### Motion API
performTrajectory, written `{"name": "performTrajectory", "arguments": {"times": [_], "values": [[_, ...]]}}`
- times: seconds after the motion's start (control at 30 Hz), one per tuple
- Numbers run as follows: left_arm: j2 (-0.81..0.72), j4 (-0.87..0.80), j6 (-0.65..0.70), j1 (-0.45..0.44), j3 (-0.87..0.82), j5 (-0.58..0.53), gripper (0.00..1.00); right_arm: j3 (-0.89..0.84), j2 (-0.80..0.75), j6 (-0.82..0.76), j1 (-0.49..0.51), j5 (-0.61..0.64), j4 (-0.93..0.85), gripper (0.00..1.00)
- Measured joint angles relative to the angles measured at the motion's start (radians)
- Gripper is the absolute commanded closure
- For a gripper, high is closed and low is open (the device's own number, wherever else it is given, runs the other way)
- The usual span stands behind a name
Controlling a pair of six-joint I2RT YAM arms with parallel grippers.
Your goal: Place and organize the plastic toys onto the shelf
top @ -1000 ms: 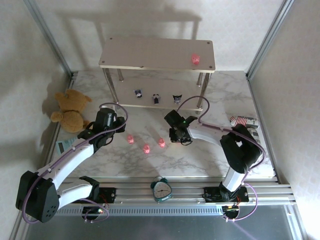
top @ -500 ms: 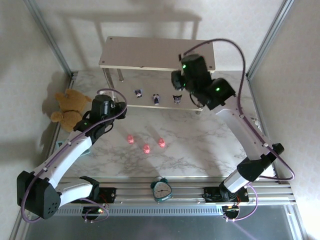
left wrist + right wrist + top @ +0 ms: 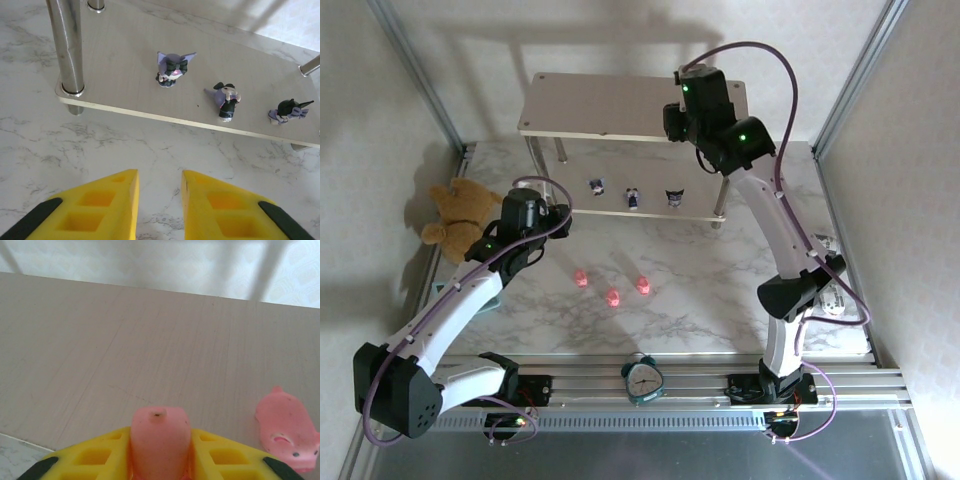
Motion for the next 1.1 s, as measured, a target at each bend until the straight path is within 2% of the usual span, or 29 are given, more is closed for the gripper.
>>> {"name": "performTrajectory", "arguments": {"times": [0.63,1.1], "values": [[-0.002,-0.016,0.011,0.034,0.000,0.018,0.71,0.124,0.132,0.023,-0.013,-0.026,-0.024,0.67],[-0.002,-0.021,0.026,0.060,0.000,0.038,0.69,0.162,0.168,0.035,-0.036,-0.048,-0.030,0.65]]}}
